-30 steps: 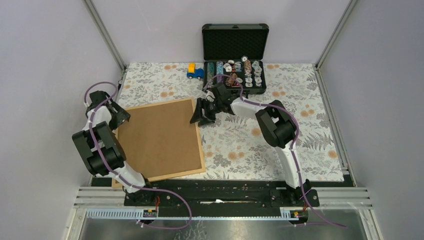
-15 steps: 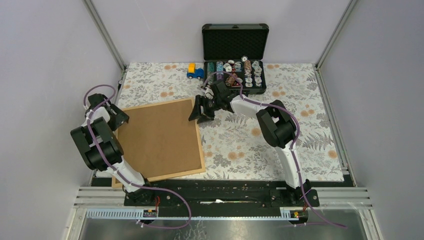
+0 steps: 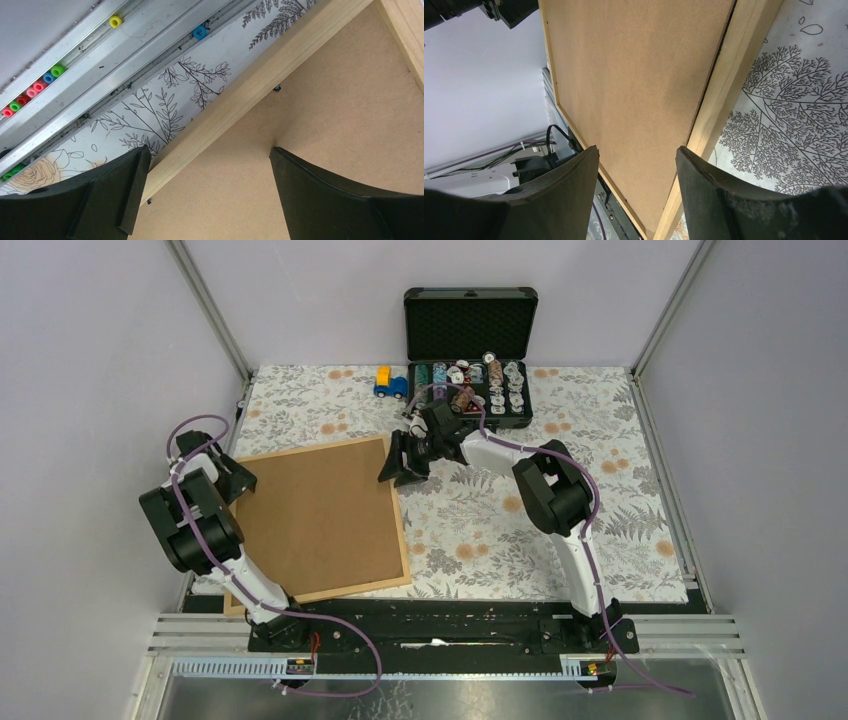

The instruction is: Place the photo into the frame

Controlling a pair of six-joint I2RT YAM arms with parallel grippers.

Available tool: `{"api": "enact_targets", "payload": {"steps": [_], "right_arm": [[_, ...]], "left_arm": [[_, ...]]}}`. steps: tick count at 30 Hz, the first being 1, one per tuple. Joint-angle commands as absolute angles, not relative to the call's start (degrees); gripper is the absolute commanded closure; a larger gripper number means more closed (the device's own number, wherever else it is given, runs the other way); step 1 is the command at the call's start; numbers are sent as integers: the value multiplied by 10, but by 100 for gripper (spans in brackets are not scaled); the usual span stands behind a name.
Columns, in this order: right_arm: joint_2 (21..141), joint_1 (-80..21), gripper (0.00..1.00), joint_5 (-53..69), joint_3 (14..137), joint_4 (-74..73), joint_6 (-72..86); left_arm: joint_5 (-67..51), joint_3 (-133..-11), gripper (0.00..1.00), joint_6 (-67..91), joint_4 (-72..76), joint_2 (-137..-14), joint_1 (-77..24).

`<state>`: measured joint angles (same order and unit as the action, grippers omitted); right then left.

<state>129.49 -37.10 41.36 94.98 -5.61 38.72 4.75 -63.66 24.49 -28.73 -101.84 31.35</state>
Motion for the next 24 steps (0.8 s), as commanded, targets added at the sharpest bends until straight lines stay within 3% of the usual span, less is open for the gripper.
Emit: {"api": "enact_targets", "payload": {"steps": [1,17,24], "right_arm": [[1298,-371,36,396,983,-75,385],[1361,-379,38,295,1049,-170,320],[1389,-398,40,366,1062,-118,354]], "left_arm": [[3,-619,1,250,-293,-1039,303],[-15,-613,1,256,-291,-1040,284],[-85,-597,1,262,-270,-1054,280]]}}
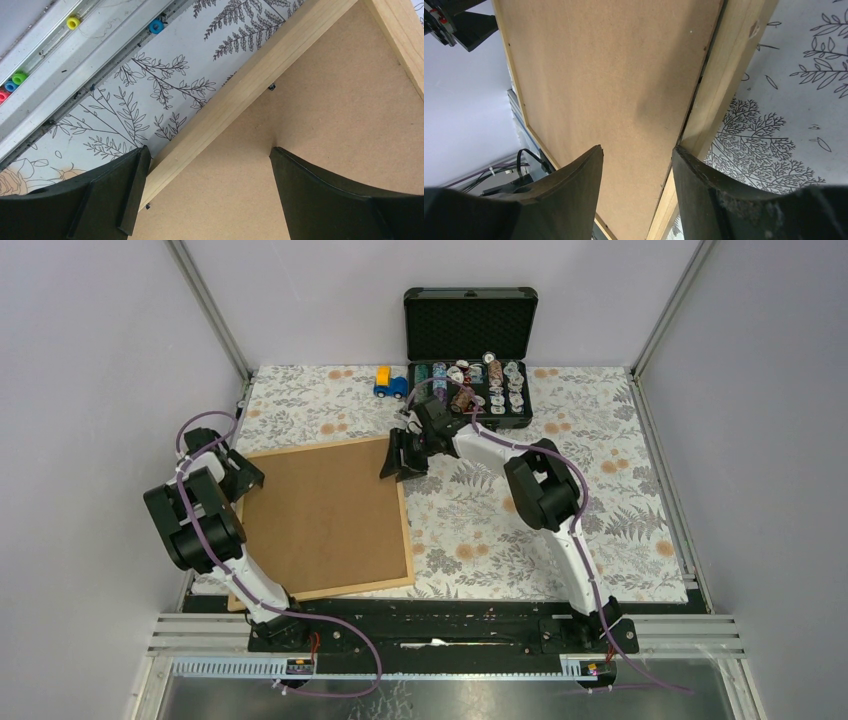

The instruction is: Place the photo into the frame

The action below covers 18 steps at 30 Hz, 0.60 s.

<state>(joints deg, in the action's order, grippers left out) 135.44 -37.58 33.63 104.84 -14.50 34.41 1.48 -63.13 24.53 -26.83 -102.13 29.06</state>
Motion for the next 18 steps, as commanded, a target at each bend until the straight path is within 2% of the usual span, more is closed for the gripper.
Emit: {"api": "enact_targets", "payload": {"steps": [1,9,18], "right_arm": [[1388,-404,42,388,1066,-95,370],[1382,-459,43,436,1202,-68,398],[1407,-473,47,444,1218,-59,437]], "left_arm": [[-107,-590,2,263,-262,-1055,274],[-196,-545,8,291,-216,-1044,236],[-255,-521,10,302,-186,-1040,206]]}}
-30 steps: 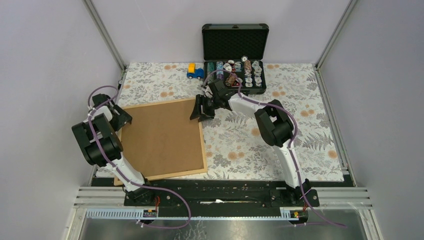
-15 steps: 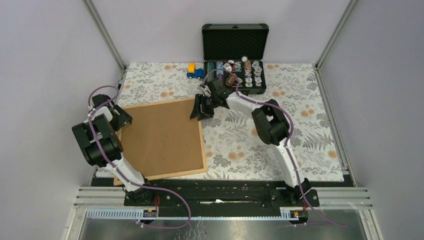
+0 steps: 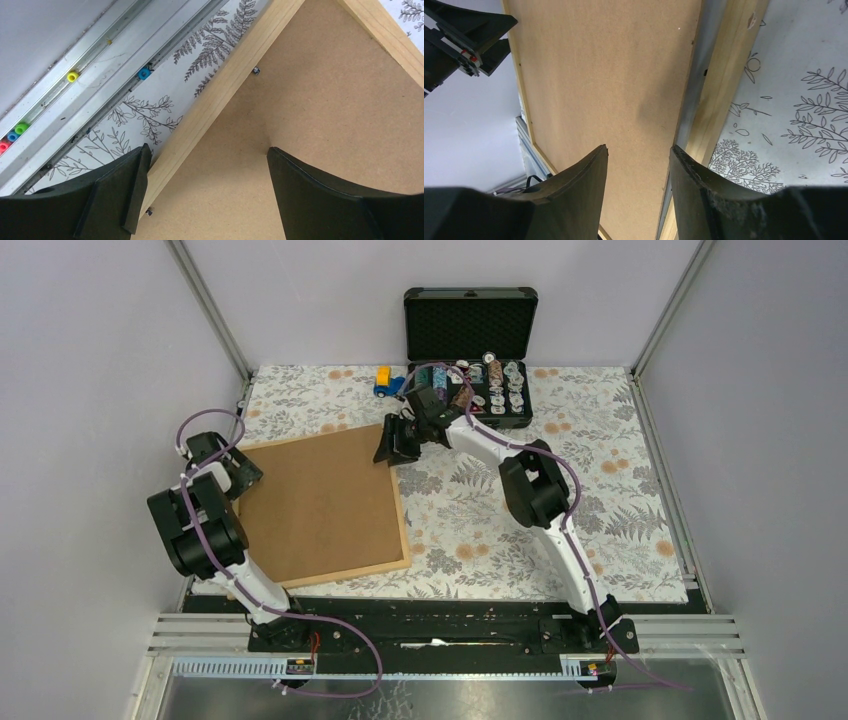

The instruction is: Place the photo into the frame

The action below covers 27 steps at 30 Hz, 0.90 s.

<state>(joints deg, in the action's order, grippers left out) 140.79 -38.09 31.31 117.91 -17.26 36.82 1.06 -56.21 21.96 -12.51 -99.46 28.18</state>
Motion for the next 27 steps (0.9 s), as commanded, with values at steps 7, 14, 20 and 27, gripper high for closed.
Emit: {"api": "enact_targets", "payload": {"steps": [7,14,20,27], "right_arm": [[1475,-500,49,418,1312,-175,395],[1529,-506,51,289,1396,-364,321],[1573,-521,51,205,1435,-467,267],[1587,-531,51,64,1469,-558,198]], "left_arm": [[-282,-525,12,299,-177,-1060,178],[-301,-519,14,293,-173,-1063,159],[-314,-518,15,296,-166,-1070,147],[-312,-526,16,286,-180,-1060,139]]}}
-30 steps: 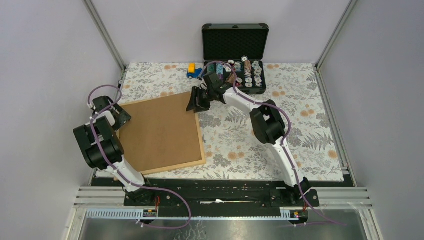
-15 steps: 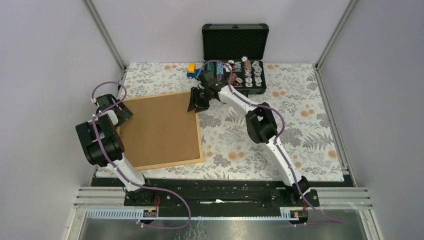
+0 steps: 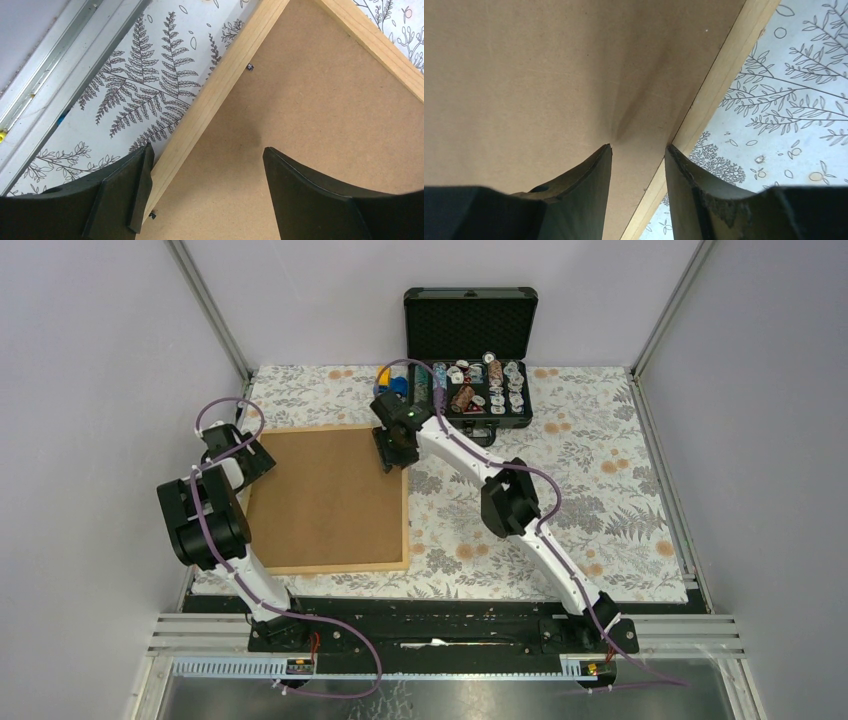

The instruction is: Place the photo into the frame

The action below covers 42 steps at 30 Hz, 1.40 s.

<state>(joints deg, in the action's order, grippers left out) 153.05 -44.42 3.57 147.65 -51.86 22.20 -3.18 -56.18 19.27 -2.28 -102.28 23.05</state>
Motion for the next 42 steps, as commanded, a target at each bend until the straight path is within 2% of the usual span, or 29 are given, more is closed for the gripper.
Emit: {"api": "enact_targets", "payload": {"steps": [1,6,15,22,25,30,36,42], "right_arm": [[1585,-532,50,60,1465,-560,189],[1582,-542,51,23,1458,-572,170],[1600,-536,53,66,1421,-580,150],[1662,-535,52,62,1407,-626,116],[1659,-535,50,75,1441,-634,116],[1545,-528,37,151,1416,-595,139],[1306,-495,22,205,1226,-471,180],[1142,-383,18,223,1030,-349,231]], "left_arm": [[-312,-527,16,285,-182,-1057,136],[-309,-531,16,290,-192,-1033,110],[-318,-521,15,293,-198,-1012,98],[-326,-524,14,284,-200,-1019,98],[-326,-524,14,276,-204,-1023,99],[-314,-544,10,255,-223,-1001,99],[-261,-558,1,226,-257,-944,98],[-128,-592,1,208,-311,-883,109]]}}
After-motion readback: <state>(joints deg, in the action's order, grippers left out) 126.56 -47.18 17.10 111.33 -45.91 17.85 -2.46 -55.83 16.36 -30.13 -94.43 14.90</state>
